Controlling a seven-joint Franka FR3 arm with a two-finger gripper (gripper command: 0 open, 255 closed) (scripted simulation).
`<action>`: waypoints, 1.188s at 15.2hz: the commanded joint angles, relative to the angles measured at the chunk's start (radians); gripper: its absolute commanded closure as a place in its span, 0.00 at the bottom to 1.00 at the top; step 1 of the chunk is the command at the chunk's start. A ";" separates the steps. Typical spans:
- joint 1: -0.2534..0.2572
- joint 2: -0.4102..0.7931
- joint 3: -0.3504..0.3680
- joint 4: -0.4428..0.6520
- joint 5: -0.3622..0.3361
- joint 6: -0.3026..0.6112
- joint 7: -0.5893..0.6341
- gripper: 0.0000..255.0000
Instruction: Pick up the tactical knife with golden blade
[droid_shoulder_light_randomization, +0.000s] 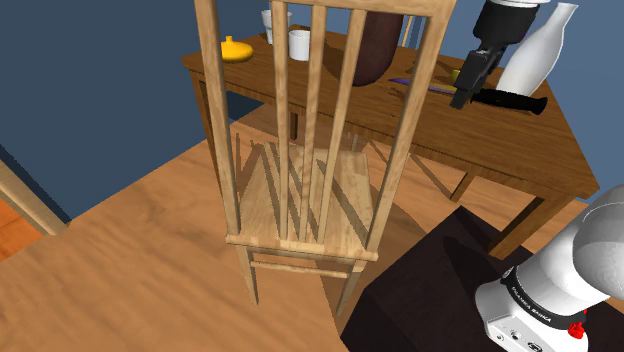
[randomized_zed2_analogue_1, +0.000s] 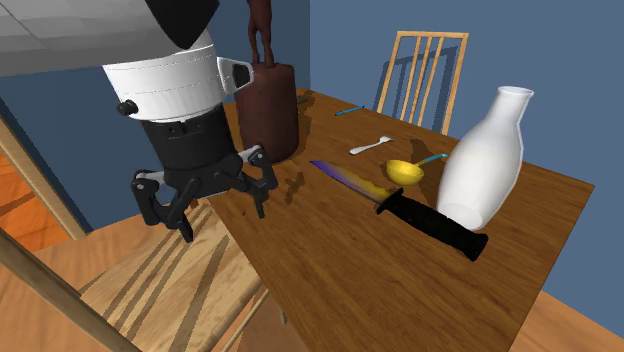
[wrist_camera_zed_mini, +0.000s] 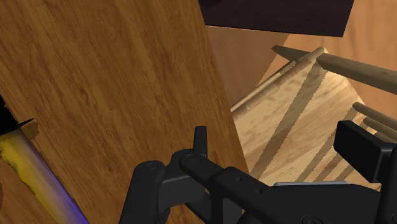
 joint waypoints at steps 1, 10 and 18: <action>0.000 0.000 0.000 0.000 0.000 0.000 0.000 0.00; -0.042 0.102 -0.207 0.018 -0.119 0.127 -0.292 0.00; -0.052 0.291 -0.384 0.134 -0.154 0.241 -0.550 0.00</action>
